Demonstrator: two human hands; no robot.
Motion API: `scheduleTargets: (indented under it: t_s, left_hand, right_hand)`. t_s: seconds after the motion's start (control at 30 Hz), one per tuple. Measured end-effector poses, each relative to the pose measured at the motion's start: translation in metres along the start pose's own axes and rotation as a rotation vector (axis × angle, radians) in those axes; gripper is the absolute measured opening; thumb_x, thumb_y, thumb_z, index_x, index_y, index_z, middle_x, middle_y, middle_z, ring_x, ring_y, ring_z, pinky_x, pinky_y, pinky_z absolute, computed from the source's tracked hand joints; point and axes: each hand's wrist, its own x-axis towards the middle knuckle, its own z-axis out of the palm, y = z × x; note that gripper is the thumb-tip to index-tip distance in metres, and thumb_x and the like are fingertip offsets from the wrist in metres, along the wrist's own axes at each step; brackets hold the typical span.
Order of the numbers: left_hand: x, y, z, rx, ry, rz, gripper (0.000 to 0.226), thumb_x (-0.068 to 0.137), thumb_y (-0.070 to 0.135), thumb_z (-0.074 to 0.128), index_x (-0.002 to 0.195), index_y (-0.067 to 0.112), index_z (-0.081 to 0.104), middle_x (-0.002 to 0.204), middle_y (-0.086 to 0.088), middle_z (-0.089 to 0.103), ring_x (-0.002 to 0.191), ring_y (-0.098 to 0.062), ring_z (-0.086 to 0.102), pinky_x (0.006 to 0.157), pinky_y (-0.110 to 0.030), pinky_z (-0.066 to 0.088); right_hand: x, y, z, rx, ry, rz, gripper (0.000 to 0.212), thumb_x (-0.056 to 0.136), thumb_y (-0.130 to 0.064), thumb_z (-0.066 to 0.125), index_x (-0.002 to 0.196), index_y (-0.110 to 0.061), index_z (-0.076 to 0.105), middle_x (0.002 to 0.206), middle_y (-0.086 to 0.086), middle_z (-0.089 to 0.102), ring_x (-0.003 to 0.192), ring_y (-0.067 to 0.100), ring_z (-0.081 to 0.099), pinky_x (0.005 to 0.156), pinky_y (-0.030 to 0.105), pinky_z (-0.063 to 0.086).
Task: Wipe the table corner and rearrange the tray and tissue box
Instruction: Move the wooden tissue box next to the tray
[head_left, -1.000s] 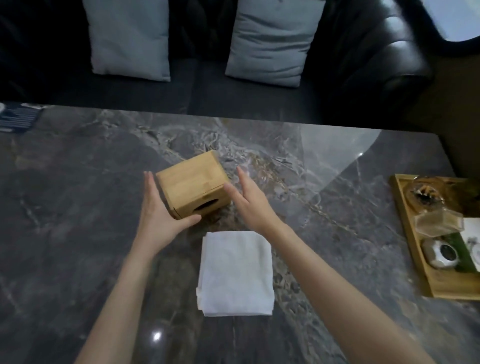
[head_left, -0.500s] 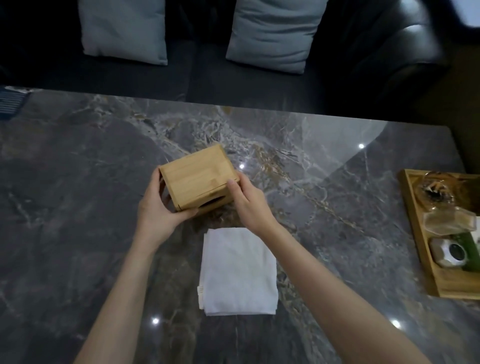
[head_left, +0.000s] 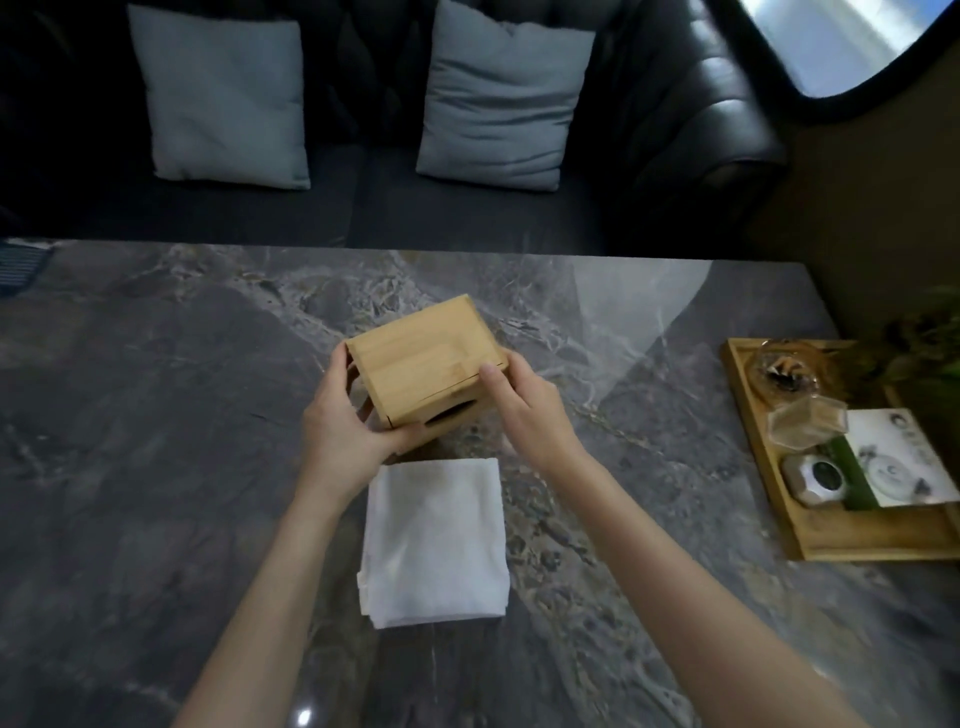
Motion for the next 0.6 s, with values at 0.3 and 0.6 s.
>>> scheduleTargets:
  t_s: [0.3, 0.6]
  left_hand:
    - [-0.043, 0.047, 0.075, -0.037, -0.151, 0.072, 0.089, 0.051, 0.002, 0.085, 0.123, 0.030, 0.042, 0.118, 0.013, 0.057, 0.111, -0.003, 0.055, 0.091, -0.042, 0.053]
    - [-0.105, 0.080, 0.178, 0.119, -0.217, 0.176, 0.095, 0.052, 0.018, 0.087, 0.132, 0.023, 0.036, 0.129, 0.003, 0.054, 0.114, -0.005, 0.045, 0.094, -0.028, 0.043]
  right_hand:
    - [-0.063, 0.026, -0.089, 0.006, 0.185, 0.014, 0.034, 0.097, -0.036, 0.037, 0.115, -0.013, 0.054, 0.098, 0.000, 0.061, 0.086, 0.013, 0.053, 0.063, 0.008, 0.039]
    - [-0.140, 0.072, -0.186, -0.015, 0.330, 0.067, 0.038, 0.096, -0.037, 0.038, 0.120, -0.013, 0.055, 0.107, 0.001, 0.063, 0.099, 0.015, 0.055, 0.076, 0.025, 0.042]
